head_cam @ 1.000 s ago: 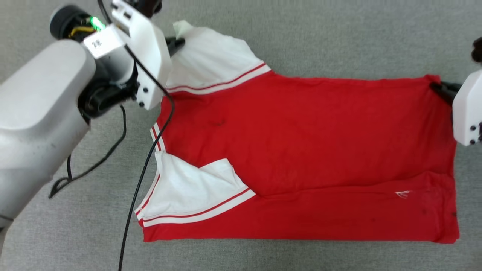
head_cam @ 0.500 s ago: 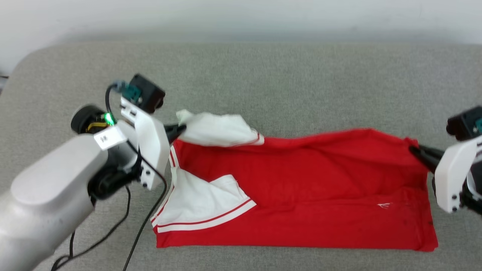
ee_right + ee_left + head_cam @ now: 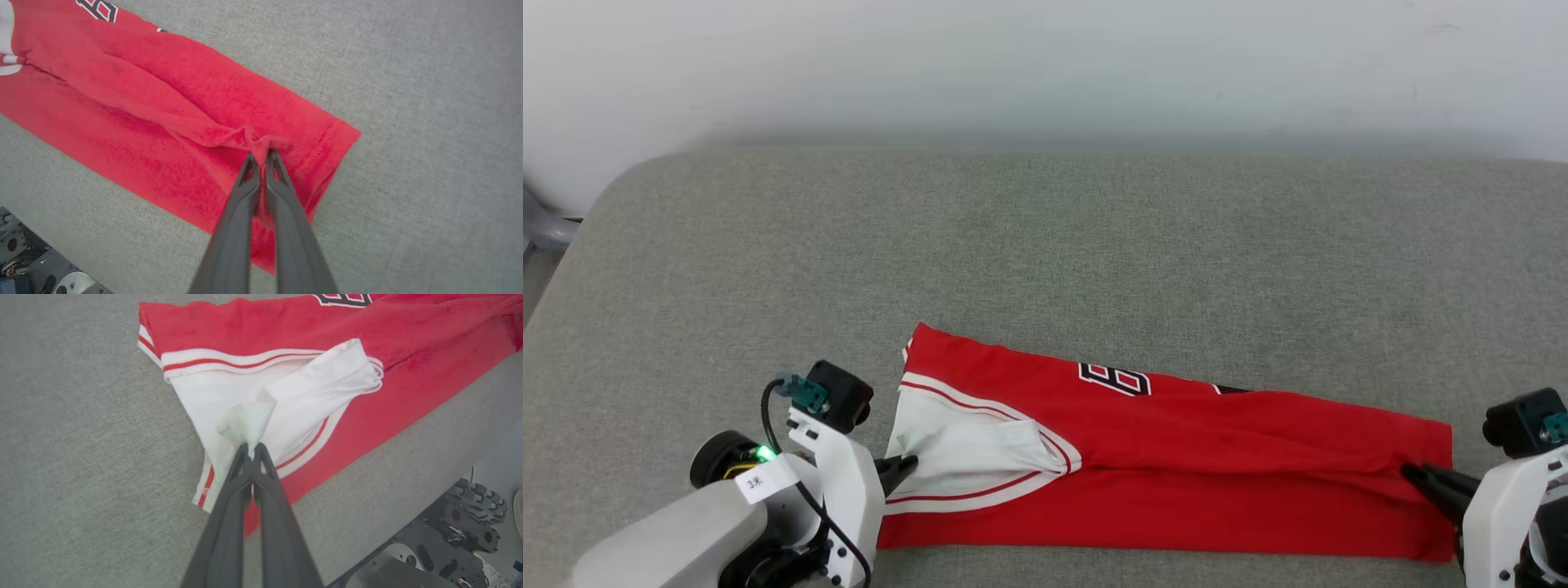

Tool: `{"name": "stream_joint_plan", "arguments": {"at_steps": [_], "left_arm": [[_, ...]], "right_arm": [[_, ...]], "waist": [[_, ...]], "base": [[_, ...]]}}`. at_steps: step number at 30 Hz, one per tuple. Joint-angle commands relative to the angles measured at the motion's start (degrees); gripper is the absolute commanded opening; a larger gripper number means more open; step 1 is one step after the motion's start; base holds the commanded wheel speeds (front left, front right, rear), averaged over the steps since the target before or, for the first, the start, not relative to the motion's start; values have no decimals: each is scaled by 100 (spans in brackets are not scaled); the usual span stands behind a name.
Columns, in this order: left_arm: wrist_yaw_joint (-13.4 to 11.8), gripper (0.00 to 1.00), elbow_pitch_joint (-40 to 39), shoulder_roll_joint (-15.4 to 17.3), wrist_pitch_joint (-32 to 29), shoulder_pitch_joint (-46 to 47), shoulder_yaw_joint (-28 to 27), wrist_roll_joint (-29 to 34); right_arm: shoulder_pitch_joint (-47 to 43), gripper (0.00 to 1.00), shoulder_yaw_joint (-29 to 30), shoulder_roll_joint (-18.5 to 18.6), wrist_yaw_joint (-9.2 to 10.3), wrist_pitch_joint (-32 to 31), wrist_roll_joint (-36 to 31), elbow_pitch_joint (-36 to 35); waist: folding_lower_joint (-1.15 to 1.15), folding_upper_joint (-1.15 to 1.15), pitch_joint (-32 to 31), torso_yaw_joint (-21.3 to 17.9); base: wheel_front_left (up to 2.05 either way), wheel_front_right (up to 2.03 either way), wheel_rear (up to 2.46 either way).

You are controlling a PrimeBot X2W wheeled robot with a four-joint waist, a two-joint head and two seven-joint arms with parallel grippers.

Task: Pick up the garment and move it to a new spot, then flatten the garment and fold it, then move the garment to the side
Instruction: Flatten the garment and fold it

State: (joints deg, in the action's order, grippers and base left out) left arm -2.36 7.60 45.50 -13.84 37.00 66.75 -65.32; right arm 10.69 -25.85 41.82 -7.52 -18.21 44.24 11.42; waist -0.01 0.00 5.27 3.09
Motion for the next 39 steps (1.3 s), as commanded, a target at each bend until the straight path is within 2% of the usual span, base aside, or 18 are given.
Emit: {"name": "stream_joint_plan", "arguments": {"at_steps": [1,8,9,10,12,16,22,27,30,34,35,39], "left_arm": [[-50,0,43,2,74,-140,18,-47],[27,0,500,-244,282,-404,62,-154],[26,100,721,-367,490,-407,18,-92],[42,100,778,-414,575,-442,5,-107],[61,100,837,-443,747,-515,-11,-84],[-171,100,815,-394,1324,-614,-155,113],[-790,100,642,-351,2239,-773,-439,410],[-1244,100,463,-396,2701,-810,-641,685],[-1533,100,350,-442,2836,-898,-818,864],[-1833,100,268,-603,2902,-1058,-1149,1205],[-2003,100,148,-806,2909,-1278,-1584,1624],[-2093,100,46,-1108,2907,-1618,-2137,2235]], "right_arm": [[-139,0,50,-51,7,-45,-14,-13],[-216,0,106,-346,7,-136,16,317],[-138,49,108,-421,7,-25,-26,471],[-138,100,104,-443,7,7,4,483],[-122,100,94,-416,7,80,50,437],[-202,100,246,-290,6,174,382,187],[-390,100,806,-12,6,92,1064,-112],[-605,100,1273,155,5,-493,1927,25],[-721,100,1396,275,5,-860,2145,242],[-733,100,1468,215,5,-1130,2251,542],[-663,100,1448,86,5,-1189,2255,721],[-555,100,1378,-108,5,-1196,2180,978]], "waist": [[1,0,50,-11],[1,0,261,-29],[1,0,268,-8],[1,0,239,-3],[1,0,163,0],[1,0,-34,13],[1,0,-219,59],[1,0,-225,158],[1,0,-159,240],[1,0,-52,358],[1,0,12,452],[1,0,103,556]], "base": [[0,0,0],[0,0,0],[0,0,0],[0,0,0],[0,0,0],[0,0,0],[0,0,0],[0,0,0],[0,0,0],[0,0,0],[0,0,0],[0,0,0]]}}
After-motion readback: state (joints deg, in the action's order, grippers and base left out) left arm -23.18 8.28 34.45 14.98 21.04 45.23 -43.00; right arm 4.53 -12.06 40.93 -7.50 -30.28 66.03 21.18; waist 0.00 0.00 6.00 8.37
